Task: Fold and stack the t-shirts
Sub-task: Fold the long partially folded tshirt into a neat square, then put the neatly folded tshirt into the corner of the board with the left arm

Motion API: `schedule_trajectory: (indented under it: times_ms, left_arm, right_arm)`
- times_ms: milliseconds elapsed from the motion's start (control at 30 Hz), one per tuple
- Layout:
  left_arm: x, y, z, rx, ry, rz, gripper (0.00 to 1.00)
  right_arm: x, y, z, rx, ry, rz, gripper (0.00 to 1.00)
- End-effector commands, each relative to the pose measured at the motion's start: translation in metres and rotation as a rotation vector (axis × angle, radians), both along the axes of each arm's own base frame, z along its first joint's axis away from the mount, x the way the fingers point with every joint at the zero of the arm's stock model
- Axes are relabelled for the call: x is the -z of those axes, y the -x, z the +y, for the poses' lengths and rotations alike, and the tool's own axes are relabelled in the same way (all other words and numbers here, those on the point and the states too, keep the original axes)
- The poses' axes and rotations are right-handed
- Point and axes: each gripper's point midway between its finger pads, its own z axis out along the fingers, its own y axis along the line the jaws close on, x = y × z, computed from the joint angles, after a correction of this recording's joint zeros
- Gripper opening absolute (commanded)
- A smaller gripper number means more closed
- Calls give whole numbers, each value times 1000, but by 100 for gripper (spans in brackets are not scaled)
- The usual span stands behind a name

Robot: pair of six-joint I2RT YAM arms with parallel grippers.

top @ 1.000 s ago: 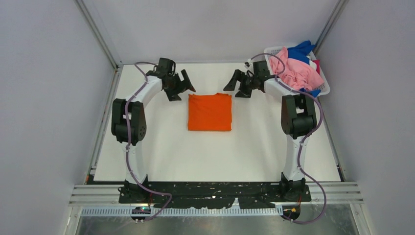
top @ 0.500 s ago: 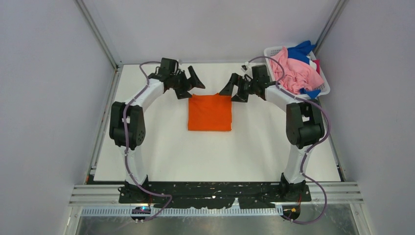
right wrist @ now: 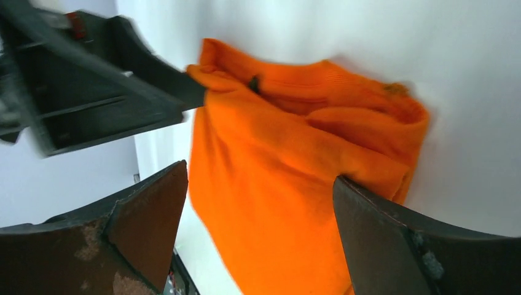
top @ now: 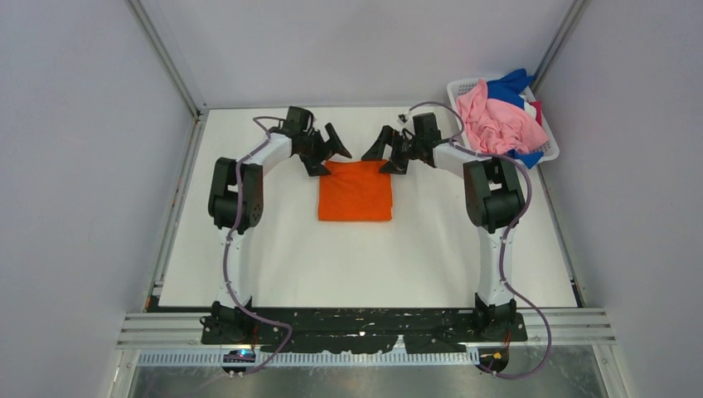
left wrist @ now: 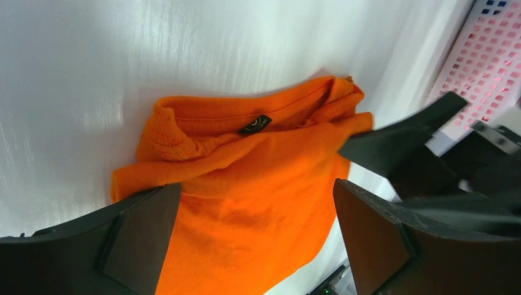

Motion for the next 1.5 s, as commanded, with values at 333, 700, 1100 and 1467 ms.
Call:
schedule_trajectory:
  times_ms: [333,700,1100,1467]
  left_arm:
    - [-25,-11,6,-41,-20,-34,100]
    - [-79,32,50,-81,-179,-198,100]
    - [-6,66,58,23,-261,-24,77]
    - [30,70,33,82,-207,78,43]
  right_arm:
    - [12,-28,-15,105,118,31,95]
    - [-85,16,-54,178,201,-245,95]
    - [-64,95,-100,213,295,-230,95]
    - [-69,96,-117,240,323,-255,95]
